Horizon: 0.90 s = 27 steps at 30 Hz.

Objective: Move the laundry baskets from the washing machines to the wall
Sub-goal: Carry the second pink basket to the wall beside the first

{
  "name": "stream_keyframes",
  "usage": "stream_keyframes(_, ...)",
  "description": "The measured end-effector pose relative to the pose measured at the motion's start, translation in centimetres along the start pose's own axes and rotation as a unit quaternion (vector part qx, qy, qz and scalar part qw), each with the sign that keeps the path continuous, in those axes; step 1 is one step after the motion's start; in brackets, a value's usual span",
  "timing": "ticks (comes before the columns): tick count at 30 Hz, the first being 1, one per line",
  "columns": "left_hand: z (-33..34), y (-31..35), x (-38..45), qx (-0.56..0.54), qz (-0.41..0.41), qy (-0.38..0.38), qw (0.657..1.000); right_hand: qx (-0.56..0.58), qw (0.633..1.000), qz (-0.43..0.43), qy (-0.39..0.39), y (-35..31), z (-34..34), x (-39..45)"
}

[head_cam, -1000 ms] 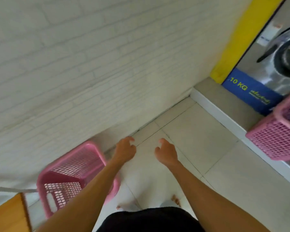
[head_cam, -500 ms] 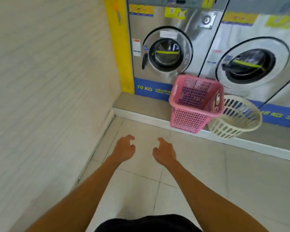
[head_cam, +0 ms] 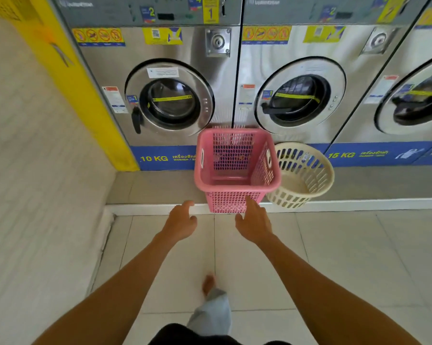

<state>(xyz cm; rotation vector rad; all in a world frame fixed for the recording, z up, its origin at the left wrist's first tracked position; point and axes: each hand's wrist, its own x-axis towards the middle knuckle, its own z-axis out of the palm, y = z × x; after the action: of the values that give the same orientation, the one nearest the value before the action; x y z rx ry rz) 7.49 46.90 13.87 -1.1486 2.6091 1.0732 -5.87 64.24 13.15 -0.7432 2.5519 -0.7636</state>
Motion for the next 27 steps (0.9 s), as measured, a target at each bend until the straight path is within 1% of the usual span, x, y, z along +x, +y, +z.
stream_keyframes(4, -1.1, 2.4, 7.3, 0.008, 0.011, -0.003, 1.000, -0.022, 0.999, 0.027, -0.008, 1.3, -1.8, 6.3)
stream_keyframes(8, -1.8, 4.5, 13.4, 0.045, 0.031, -0.020, 0.998, -0.022, 0.998, 0.060, 0.000, 2.4, -3.4, 12.0)
stream_keyframes(11, -1.4, 5.8, 17.1, 0.052, 0.026, -0.034, 0.998, -0.015, 0.997, 0.077, -0.002, 3.5, -4.1, 15.5)
stream_keyframes(14, -0.8, 6.7, 20.8, 0.043, 0.005, -0.049, 0.998, -0.011, 0.994, 0.105, -0.007, 4.7, -4.9, 19.3)
stream_keyframes(18, 0.2, 7.6, 25.7, 0.057, -0.019, -0.051, 0.997, -0.015, 0.993, 0.117, -0.019, 6.9, -5.5, 24.9)
stream_keyframes(21, 0.9, 8.0, 29.1, 0.071, -0.058, -0.033, 0.995, -0.038, 0.991, 0.123, -0.044, 8.7, -5.7, 29.1)
stream_keyframes(23, 1.1, 8.3, 31.0, 0.074, -0.090, -0.006, 0.993, -0.037, 0.988, 0.138, -0.063, 9.4, -5.9, 31.5)
stream_keyframes(25, 1.4, 8.6, 32.8, 0.069, -0.101, 0.019, 0.992, -0.041, 0.986, 0.140, -0.086, 10.4, -5.8, 33.6)
stream_keyframes(27, 1.6, 8.7, 34.4, 0.051, -0.109, 0.026, 0.992, -0.057, 0.984, 0.128, -0.106, 11.3, -5.9, 35.6)
